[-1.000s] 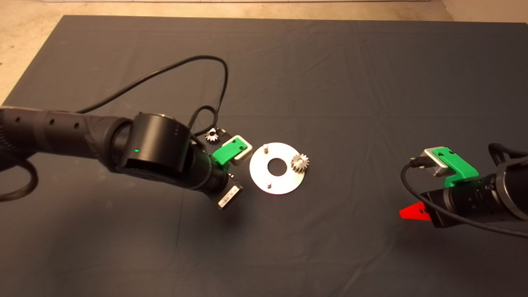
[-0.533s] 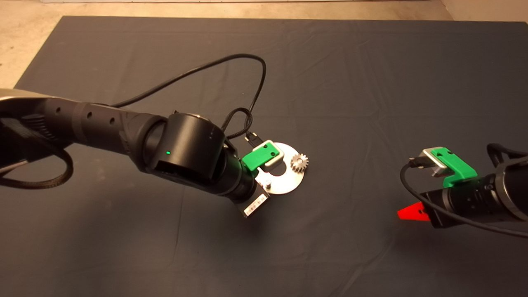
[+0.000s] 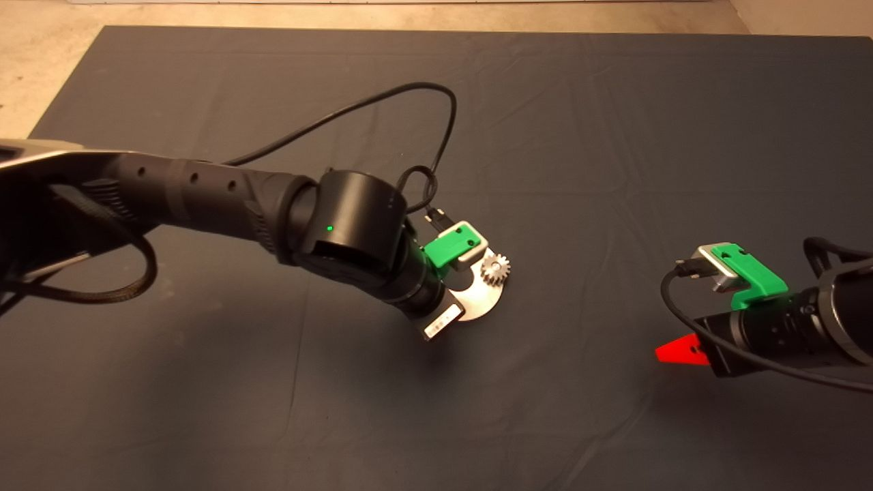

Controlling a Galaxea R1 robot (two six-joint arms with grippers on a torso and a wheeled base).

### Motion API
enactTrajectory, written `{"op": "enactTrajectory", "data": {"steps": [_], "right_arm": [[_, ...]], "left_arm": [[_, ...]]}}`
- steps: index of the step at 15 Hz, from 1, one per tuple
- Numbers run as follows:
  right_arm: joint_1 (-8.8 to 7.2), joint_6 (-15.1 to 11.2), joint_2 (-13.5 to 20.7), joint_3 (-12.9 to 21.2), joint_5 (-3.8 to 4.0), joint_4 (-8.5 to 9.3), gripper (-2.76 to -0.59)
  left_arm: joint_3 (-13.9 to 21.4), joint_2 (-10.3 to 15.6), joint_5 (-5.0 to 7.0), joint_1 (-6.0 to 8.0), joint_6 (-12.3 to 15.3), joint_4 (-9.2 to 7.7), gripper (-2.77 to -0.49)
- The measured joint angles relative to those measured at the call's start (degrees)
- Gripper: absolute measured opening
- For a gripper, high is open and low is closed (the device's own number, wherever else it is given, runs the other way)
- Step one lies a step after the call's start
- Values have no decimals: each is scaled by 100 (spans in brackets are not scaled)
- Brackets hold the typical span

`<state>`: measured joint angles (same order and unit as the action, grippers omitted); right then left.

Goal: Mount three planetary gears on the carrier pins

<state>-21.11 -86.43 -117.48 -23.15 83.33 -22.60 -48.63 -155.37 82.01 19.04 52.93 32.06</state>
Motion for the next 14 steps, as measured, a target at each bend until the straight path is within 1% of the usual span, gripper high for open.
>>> {"op": "enactTrajectory", "data": {"steps": [1,3,6,11,14], "right_arm": [[0,0,0,0,6,0,-163],[0,0,1,0,6,0,-163],[0,0,1,0,4,0,-163],[-2,0,1,0,-1,0,-163],[-1,0,1,0,-1,0,-163]], "left_arm": [[-74,-75,-4,0,-41,-47,-261],[-123,-126,-4,0,-56,-65,-261],[-192,-160,2,-2,-56,-80,-261],[-195,-176,-12,-16,-81,-81,-261],[-202,-179,-78,-20,-87,-81,-261]]}}
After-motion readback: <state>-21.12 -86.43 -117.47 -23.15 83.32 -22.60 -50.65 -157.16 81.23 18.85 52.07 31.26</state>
